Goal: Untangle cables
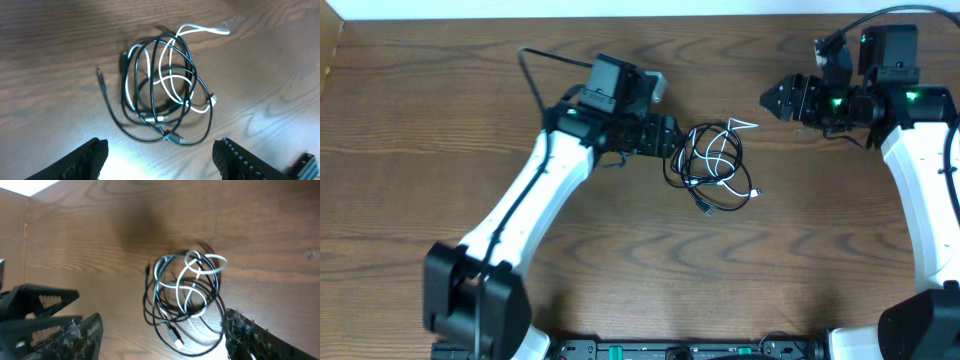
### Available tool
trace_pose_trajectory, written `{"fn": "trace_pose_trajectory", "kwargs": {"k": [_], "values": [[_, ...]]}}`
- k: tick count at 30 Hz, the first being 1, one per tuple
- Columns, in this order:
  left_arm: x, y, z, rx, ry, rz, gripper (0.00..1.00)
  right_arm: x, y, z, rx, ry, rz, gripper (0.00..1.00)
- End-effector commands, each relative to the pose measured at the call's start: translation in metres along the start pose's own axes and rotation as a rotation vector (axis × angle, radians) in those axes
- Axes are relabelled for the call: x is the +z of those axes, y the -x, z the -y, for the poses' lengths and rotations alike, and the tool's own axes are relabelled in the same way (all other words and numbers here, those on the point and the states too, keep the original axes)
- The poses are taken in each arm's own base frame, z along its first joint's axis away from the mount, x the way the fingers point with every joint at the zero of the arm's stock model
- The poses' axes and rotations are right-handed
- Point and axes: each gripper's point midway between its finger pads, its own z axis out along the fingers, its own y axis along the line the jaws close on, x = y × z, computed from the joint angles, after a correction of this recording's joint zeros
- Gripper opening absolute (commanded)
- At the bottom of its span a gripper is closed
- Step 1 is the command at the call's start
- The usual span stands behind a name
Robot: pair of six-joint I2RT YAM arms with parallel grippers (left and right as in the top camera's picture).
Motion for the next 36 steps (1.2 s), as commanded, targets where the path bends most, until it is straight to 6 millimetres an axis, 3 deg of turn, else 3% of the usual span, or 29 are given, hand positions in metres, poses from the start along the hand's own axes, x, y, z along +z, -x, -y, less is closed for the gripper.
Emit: {"fn": "trace_pose_trajectory", "kwargs": {"k": [1,8,17,20,23,25,27,28,30,31,33,36], "values": [[0.029,-0.006,0.0,0.032,-0.012,-0.053,0.71,0.0,0.0,0.008,-0.014,-0.039,0.001,0.73],[0.094,-0.035,-0.009,0.04,-0.012,-0.171,0.68,0.001,-0.004,0.008,-0.009,-0.049,-0.015,0.65],[0.141,-0.057,-0.012,0.054,-0.014,-0.227,0.58,0.001,-0.005,0.008,-0.009,-0.049,-0.017,0.62],[0.147,-0.059,-0.019,0.04,0.016,-0.228,0.47,0.002,-0.005,0.008,-0.008,-0.049,-0.019,0.59],[0.145,-0.055,-0.022,0.044,0.038,-0.214,0.09,0.002,-0.006,0.009,-0.007,-0.053,-0.021,0.58],[0.137,-0.047,-0.021,0.014,0.04,-0.191,0.07,0.002,-0.006,0.009,-0.008,-0.052,-0.022,0.57],[0.11,-0.024,-0.015,-0.034,0.034,-0.126,0.07,0.004,-0.008,0.006,-0.015,-0.048,-0.026,0.55],[0.079,-0.003,-0.003,-0.039,0.008,-0.052,0.07,0.005,-0.008,0.004,-0.02,-0.045,-0.028,0.51],[0.047,0.015,0.011,-0.023,-0.028,0.019,0.07,0.006,-0.01,0.001,-0.026,-0.042,-0.031,0.48],[0.018,0.028,0.023,-0.004,-0.044,0.087,0.08,0.007,-0.012,-0.004,-0.056,-0.022,-0.042,0.47],[-0.022,0.04,0.037,0.023,-0.061,0.171,0.08,0.011,-0.02,-0.022,-0.146,0.042,-0.069,0.48],[-0.065,0.042,0.053,0.047,-0.075,0.236,0.07,0.02,-0.033,-0.043,-0.208,0.07,-0.103,0.51]]}}
